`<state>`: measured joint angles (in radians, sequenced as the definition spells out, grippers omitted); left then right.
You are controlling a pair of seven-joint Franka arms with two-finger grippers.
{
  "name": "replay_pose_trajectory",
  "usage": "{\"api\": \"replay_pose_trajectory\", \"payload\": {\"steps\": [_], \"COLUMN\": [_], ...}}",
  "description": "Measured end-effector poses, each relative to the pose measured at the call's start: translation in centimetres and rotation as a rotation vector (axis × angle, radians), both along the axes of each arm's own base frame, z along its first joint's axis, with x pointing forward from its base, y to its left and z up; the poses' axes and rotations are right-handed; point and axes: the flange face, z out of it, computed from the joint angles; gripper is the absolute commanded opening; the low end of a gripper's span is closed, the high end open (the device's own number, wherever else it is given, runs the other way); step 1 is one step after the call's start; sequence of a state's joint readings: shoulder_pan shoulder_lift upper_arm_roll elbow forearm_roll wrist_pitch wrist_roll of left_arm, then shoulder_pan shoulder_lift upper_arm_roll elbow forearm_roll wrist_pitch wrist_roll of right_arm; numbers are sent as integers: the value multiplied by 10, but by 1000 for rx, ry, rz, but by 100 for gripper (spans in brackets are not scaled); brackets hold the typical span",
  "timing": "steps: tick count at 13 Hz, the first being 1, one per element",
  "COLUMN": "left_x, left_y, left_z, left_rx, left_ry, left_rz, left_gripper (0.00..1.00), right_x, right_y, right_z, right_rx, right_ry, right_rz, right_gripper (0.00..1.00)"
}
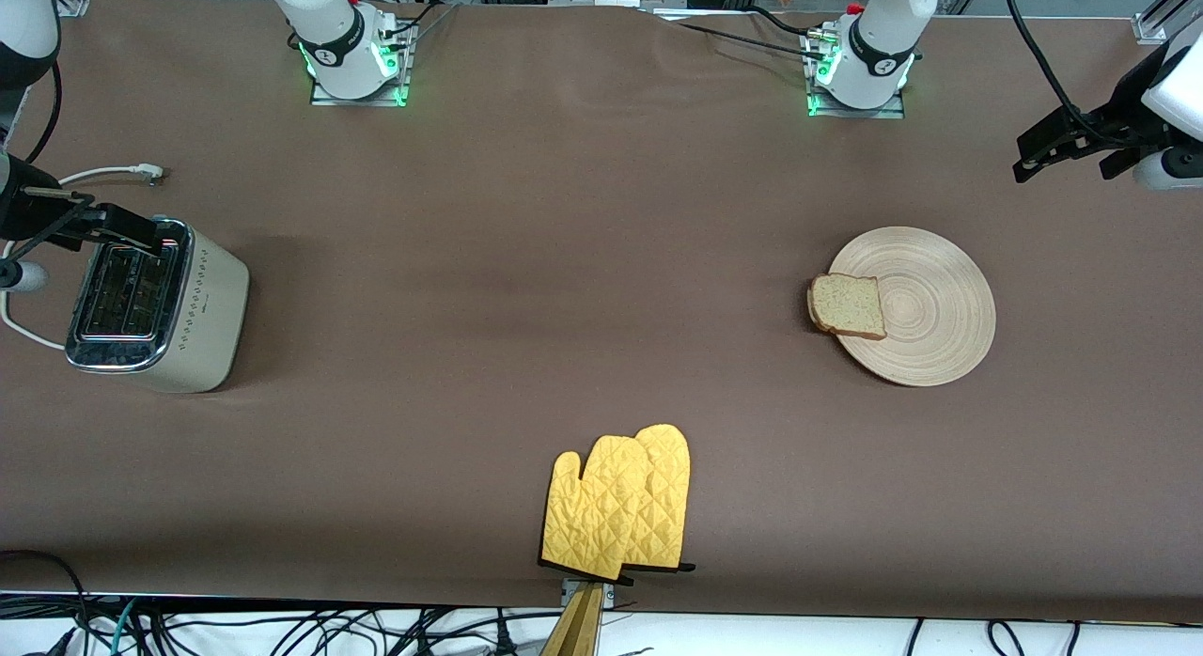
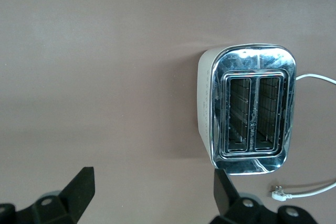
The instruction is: Move plate and put bread in toaster
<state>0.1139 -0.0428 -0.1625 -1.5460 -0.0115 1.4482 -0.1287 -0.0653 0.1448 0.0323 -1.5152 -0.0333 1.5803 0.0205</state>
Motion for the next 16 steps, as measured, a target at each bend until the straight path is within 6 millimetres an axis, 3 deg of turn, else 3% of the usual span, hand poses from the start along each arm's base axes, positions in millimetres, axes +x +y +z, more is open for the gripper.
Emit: {"api": "replay_pose_trajectory", "payload": {"steps": [14,16], "left_x": [5,9], "left_y": [3,11], "left_z": [-7,-15], "left_rx": [-2,-3], "left_ry": [15,36], "left_rz": [4,19], "left_gripper": [100,100], "right_x": [1,1], "right_y": [5,5], "right_z": [-1,-1], "right_rx": [26,26], "right_ry": [-2,-2], "right_rz": [2,1], "right_gripper": [100,100]}}
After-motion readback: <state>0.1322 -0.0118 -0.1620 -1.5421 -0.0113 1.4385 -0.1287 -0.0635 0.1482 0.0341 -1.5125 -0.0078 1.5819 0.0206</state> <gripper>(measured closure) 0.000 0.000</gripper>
